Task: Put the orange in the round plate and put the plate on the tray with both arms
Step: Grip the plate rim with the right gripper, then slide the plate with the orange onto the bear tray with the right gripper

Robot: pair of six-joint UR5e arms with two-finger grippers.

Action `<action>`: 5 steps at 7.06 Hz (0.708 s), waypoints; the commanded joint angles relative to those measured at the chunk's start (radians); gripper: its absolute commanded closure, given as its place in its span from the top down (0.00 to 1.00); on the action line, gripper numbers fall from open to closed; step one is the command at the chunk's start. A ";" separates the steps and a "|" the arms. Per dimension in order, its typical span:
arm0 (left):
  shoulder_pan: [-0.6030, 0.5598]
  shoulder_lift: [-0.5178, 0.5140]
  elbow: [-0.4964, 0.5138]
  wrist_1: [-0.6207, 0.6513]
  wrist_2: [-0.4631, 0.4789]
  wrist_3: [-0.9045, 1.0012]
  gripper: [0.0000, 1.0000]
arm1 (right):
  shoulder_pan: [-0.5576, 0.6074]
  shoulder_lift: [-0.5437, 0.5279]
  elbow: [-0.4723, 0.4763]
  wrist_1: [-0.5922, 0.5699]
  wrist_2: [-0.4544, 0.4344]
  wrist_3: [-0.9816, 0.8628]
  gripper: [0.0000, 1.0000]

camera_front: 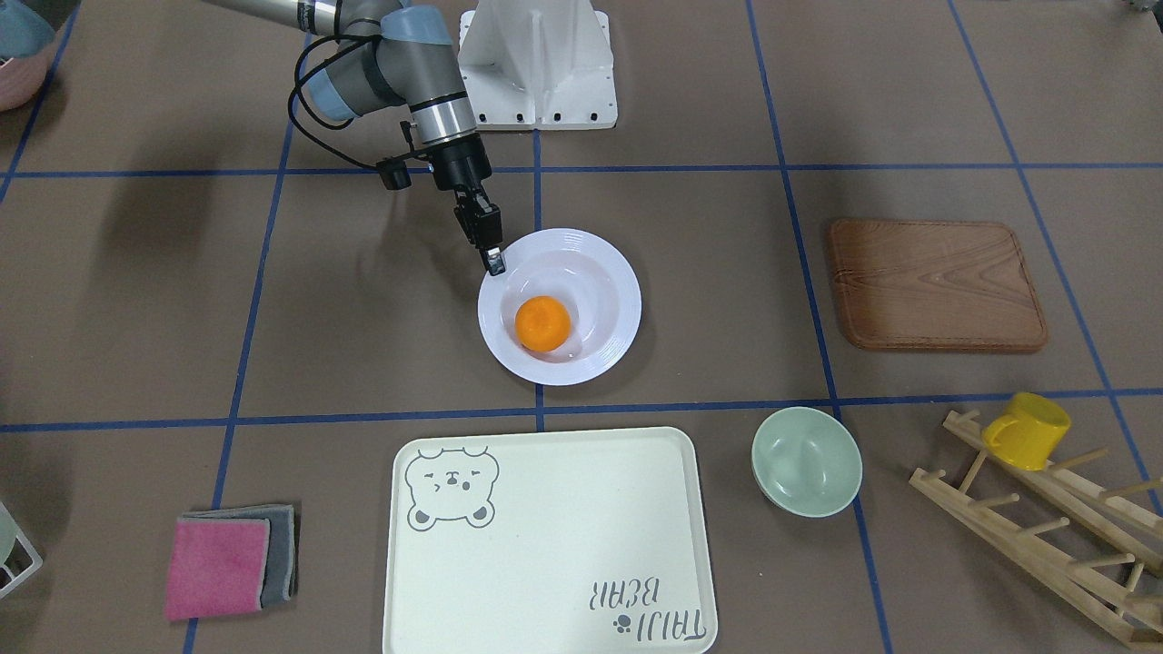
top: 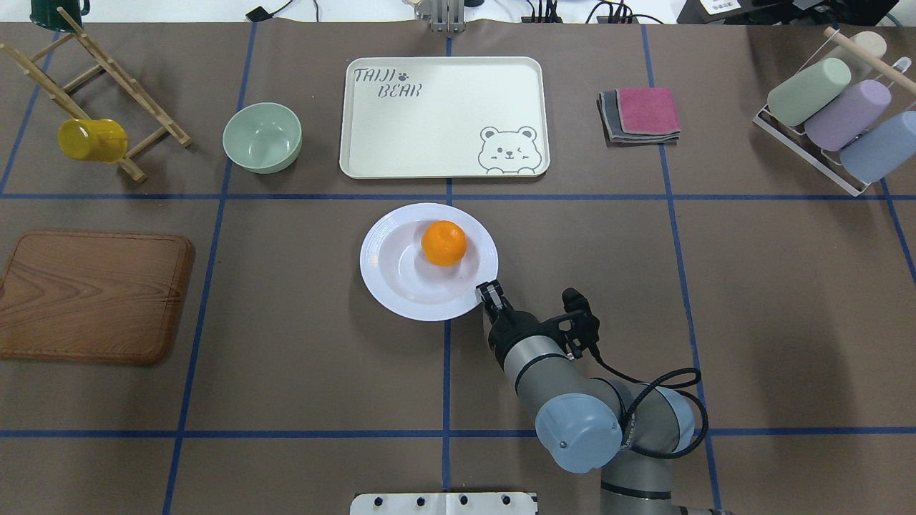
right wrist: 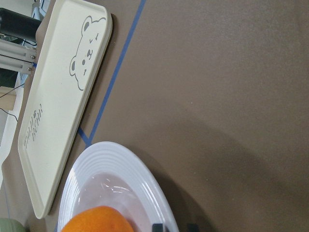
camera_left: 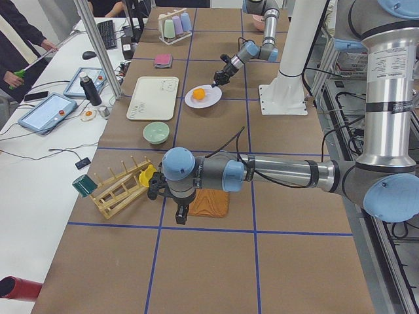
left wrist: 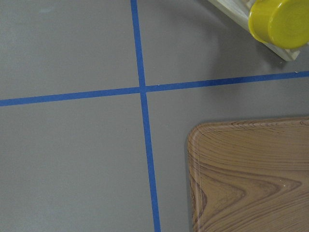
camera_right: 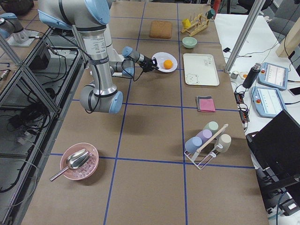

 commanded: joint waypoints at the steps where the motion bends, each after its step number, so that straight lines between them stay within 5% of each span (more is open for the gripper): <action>1: 0.000 0.000 -0.003 0.000 0.000 0.000 0.98 | 0.014 0.000 0.046 0.002 -0.077 0.012 0.00; 5: 0.000 0.000 -0.009 0.000 0.000 -0.008 0.98 | 0.045 0.004 0.076 0.003 -0.211 0.032 0.00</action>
